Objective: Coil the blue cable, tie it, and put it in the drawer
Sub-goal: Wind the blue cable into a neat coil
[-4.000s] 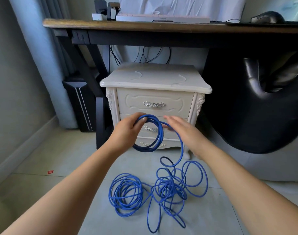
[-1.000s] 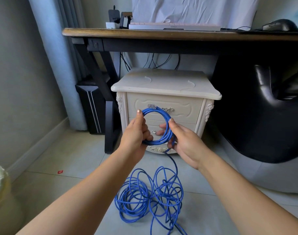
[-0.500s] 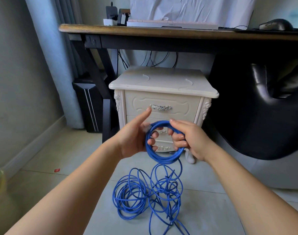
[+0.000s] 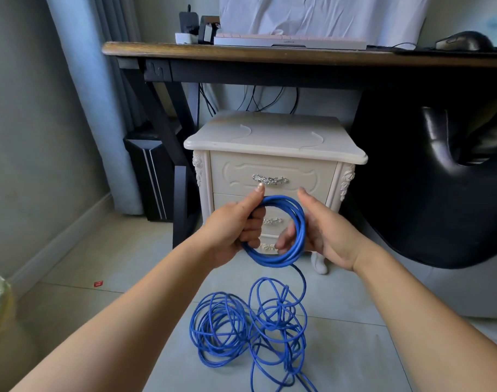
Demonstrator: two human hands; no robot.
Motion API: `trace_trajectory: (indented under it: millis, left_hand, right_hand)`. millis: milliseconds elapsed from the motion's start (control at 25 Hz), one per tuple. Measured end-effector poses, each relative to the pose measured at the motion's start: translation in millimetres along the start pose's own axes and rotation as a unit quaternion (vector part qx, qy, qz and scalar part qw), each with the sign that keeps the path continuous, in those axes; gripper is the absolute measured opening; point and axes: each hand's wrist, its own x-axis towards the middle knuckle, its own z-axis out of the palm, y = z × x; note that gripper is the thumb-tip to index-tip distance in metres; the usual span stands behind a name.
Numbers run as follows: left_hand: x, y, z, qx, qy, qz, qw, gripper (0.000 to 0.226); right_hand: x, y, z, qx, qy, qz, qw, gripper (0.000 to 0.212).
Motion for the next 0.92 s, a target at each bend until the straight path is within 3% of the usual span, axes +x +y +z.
trace_trajectory:
  millis: [120,320,440,560,640,800,920]
  left_hand:
    - [4,-2,-3,-0.092,0.044,0.021,0.995,0.049]
    - [8,-5,0,-0.241,0.077,0.029,0.967,0.050]
    - [8,-4,8,-0.280,0.113,0.041,0.953,0.049]
    - [9,-6,16,-0.257,0.170,0.067,0.949,0.048]
    - [9,-8,19,-0.238,0.164,0.065,0.955,0.048]
    - [5,-5,10,-0.187,0.068,0.029,0.980,0.046]
    - [-1,2,-4,-0.059,-0.012,-0.009,0.998,0.050]
  right_hand:
    - [5,12,-4,0.051,-0.004,0.016,0.999,0.063]
    - [7,6,3,0.167,0.022,-0.048,0.985,0.024]
    - [8,-1,13,0.233,0.032,-0.081,0.969,0.018]
    - [9,-8,23,0.294,0.028,-0.082,0.952,0.026]
    - [9,-10,25,0.309,0.040,-0.082,0.947,0.027]
    - [9,-11,20,0.238,0.103,-0.091,0.961,0.030]
    - [4,-13,16,0.133,0.094,-0.085,0.983,0.030]
